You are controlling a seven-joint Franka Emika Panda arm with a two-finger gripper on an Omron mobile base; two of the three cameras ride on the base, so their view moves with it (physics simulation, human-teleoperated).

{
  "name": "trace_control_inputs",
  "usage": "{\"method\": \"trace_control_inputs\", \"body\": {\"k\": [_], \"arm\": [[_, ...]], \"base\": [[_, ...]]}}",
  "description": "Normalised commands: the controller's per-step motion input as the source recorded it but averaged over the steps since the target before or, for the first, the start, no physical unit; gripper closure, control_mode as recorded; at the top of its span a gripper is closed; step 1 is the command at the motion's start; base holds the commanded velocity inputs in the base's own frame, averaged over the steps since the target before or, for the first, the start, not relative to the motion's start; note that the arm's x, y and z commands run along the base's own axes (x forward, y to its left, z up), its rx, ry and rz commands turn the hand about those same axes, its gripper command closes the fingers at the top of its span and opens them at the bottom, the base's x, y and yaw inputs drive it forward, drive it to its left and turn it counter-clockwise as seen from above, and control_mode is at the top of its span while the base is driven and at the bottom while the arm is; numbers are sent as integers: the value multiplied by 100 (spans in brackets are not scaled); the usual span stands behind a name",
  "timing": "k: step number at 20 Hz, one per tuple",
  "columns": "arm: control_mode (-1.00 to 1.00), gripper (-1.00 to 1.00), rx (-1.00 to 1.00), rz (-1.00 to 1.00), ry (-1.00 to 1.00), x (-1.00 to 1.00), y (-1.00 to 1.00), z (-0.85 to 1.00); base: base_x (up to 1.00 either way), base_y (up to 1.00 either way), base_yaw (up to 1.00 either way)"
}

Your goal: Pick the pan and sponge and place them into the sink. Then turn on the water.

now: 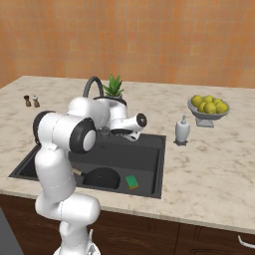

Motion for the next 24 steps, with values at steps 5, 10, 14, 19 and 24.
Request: {"method": "trace_control_inputs", "body": {"k": [5, 10, 14, 19, 24], "arm": [[-100, -100, 3, 0, 0, 24, 25, -8], [-100, -100, 0, 0, 0, 38, 19, -23], [-100, -100, 4, 0, 0, 44, 9, -16], [-100, -100, 8, 0, 0, 54, 0, -7], [-100, -100, 7, 0, 0, 43, 0, -19]], "base": [[0, 0, 0], [0, 0, 0], [0, 0, 0], [0, 0, 0], [0, 0, 0]]}}
